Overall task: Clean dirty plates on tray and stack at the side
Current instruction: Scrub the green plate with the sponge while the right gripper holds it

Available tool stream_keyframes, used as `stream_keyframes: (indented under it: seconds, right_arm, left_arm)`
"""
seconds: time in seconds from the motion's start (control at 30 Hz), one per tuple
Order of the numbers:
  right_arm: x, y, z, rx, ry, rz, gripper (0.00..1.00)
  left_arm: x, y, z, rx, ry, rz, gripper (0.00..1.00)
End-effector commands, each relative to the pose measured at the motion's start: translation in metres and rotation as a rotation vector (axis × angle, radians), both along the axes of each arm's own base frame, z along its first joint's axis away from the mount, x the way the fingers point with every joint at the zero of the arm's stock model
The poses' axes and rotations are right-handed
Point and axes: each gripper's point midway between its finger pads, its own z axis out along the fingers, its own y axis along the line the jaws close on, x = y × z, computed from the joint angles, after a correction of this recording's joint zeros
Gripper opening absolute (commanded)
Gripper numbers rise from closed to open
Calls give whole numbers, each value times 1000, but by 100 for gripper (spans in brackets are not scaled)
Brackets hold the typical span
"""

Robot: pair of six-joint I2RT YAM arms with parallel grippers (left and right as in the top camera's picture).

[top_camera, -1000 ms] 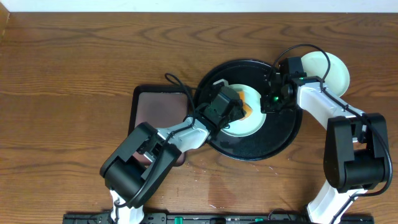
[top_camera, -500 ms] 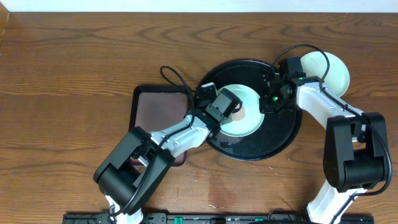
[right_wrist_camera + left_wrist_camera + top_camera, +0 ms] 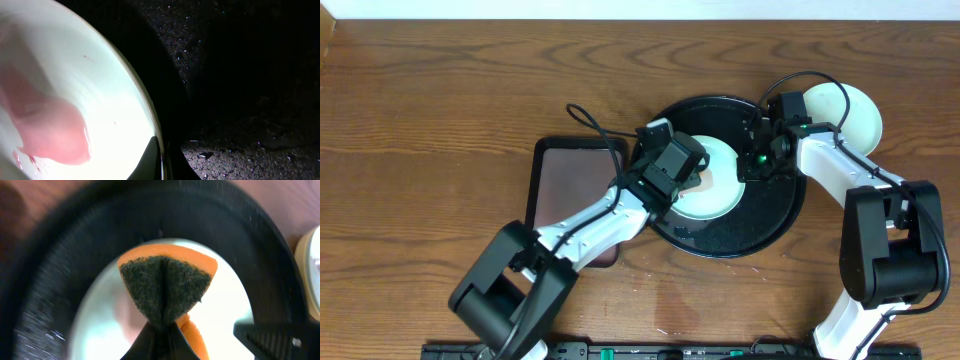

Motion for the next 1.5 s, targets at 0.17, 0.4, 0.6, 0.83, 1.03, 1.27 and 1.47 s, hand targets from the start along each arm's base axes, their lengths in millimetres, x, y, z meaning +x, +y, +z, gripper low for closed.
stream_keyframes:
  seconds: [0.17,0.4,0.6,0.83,1.03,1.27,1.47]
  right_arm:
    - [-12,3,-20,-17,58,20,1]
    - [-13,3,-20,-17,59,20,1]
    - [-13,3,-20,-17,59,20,1]
    - [-11,3,-19,-16,54,20,1]
    - [-12,3,-19,-17,56,20,1]
    - [-13,3,-20,-17,59,20,1]
    - [-13,2,-20,-20,61,20,1]
  left_arm:
    - [-37,-23,-45,-22,190,-56,8]
    - [-36,16,-54,206,148,-51,7]
    - [-17,54,-25,395,1,44,7]
    - [5,24,10,223,-124,43,8]
    - [9,-31,5,-17,-113,-72,8]
    - [8,-23,-48,7,-14,-8,8]
    - [-1,-6,-79,112,53,-27,8]
